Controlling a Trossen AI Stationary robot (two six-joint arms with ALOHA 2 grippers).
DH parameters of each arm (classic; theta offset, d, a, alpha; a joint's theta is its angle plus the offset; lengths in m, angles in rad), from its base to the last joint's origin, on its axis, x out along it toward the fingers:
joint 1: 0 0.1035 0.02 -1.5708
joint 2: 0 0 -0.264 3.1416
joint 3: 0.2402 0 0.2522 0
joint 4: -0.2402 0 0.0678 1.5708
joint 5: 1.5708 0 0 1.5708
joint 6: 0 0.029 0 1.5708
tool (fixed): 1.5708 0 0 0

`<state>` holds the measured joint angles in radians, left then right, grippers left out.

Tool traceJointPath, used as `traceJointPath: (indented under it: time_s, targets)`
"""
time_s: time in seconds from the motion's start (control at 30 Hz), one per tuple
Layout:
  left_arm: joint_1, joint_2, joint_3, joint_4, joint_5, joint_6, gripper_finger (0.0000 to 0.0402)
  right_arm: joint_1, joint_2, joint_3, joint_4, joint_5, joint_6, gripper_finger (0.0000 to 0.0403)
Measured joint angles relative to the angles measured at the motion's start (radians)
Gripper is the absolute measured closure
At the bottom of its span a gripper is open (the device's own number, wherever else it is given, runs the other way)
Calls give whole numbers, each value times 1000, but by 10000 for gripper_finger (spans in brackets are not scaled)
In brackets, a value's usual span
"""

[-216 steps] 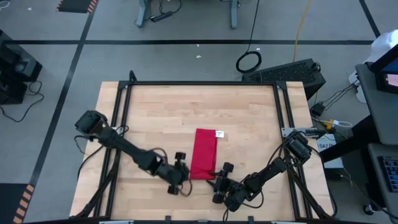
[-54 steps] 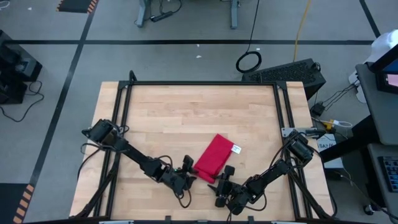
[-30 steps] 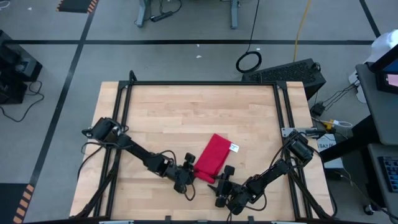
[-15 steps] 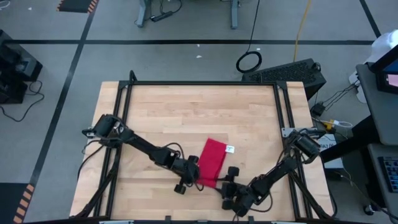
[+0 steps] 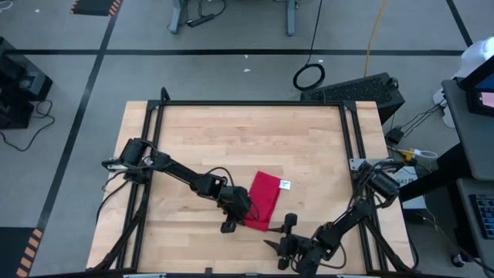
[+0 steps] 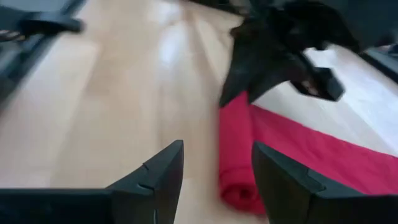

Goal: Roll towel
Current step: Roll the red towel

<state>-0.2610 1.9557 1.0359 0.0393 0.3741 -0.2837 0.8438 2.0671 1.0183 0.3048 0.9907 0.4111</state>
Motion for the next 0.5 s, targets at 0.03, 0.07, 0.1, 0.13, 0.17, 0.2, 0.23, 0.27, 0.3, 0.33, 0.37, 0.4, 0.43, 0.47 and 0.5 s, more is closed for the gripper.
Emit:
traceJointPath:
  time_s: [0.03,0.07,0.1,0.13,0.17,0.2,0.23,0.27,0.3,0.33,0.37,0.4,0.43,0.47,0.5]
  targets:
    - [0,1,0,2,3,0,371,-8,12,0,23,13,-2,222]
    - [0,1,0,2,4,0,371,-17,23,1,44,24,-1,222]
    - [0,2,0,2,7,0,371,-24,32,1,55,25,1,222]
    - [0,3,0,3,8,0,371,-30,39,1,59,24,1,222]
    - [0,6,0,5,10,-1,371,-34,44,1,59,24,0,222]
    - [0,7,0,8,12,-1,371,-39,47,1,59,22,1,222]
    - [0,7,0,8,12,-1,371,-42,48,1,57,18,7,222]
    - [0,7,0,8,12,-1,371,-46,49,1,53,8,15,222]
    - [0,7,0,8,12,-1,371,-50,50,2,51,0,23,223]
    - [-1,7,0,8,12,-1,371,-53,50,2,46,-3,33,226]
    - [-1,7,0,7,12,-1,371,-57,51,2,38,-4,46,229]
    - [-1,7,0,7,12,-1,371,-61,51,2,30,-7,63,233]
    - [-1,7,0,7,12,-1,371,-67,51,2,18,-21,81,238]
    - [-1,7,0,7,12,-1,371,-72,51,2,5,-32,101,243]
    - [-1,7,0,7,11,-1,370,-78,51,2,-7,-49,120,249]
